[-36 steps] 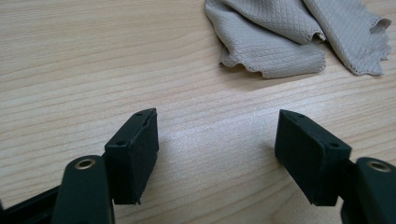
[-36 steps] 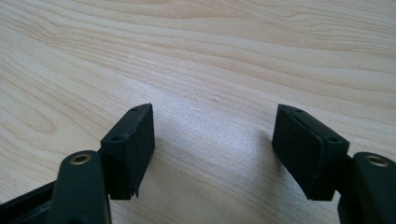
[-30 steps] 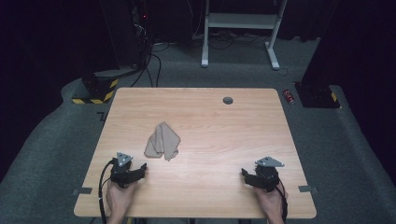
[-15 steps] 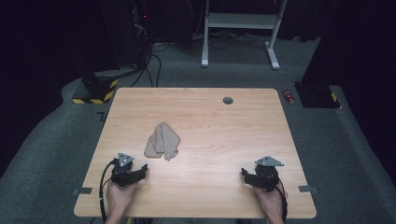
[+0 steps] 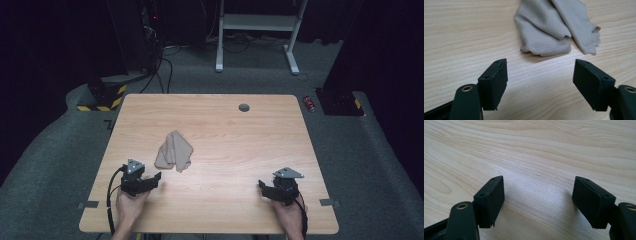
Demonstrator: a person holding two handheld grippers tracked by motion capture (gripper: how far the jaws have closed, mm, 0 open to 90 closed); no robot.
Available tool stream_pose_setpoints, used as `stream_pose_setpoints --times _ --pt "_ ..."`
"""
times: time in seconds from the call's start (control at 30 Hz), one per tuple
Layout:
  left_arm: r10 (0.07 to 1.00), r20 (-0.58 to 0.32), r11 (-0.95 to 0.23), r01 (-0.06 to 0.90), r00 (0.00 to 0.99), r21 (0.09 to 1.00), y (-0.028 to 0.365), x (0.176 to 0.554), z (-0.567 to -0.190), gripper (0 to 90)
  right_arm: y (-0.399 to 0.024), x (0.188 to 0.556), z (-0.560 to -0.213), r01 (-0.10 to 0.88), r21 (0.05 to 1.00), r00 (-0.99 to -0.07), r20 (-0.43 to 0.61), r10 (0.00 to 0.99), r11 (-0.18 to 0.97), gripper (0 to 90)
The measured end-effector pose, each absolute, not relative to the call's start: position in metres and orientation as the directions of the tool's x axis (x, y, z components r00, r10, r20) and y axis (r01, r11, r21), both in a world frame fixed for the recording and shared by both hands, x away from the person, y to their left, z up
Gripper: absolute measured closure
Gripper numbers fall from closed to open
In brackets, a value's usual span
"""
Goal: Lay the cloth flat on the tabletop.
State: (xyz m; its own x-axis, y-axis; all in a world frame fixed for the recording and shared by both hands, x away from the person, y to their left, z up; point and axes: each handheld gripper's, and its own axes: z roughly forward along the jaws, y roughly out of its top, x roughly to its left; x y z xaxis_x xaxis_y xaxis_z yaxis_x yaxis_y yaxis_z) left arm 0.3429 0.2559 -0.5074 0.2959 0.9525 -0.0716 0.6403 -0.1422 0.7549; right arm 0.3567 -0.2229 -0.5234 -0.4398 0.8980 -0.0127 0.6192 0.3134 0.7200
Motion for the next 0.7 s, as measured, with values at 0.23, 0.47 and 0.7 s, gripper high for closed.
stream_pose_setpoints --times 0.23,0.47,0.7 --pt "0.948 -0.084 -0.142 0.641 0.308 0.754 0.252 0.348 -0.503 27.2 -0.223 0.357 -0.523 0.618 0.720 -0.441 -0.014 0.898 0.315 25.8" --pt "0.943 -0.097 -0.137 0.639 0.317 0.757 0.247 0.353 -0.500 26.4 -0.223 0.357 -0.523 0.618 0.720 -0.441 -0.014 0.897 0.315 25.8" --pt "0.942 -0.090 -0.147 0.636 0.325 0.757 0.243 0.361 -0.495 26.3 -0.223 0.357 -0.523 0.618 0.720 -0.441 -0.014 0.898 0.315 25.8"
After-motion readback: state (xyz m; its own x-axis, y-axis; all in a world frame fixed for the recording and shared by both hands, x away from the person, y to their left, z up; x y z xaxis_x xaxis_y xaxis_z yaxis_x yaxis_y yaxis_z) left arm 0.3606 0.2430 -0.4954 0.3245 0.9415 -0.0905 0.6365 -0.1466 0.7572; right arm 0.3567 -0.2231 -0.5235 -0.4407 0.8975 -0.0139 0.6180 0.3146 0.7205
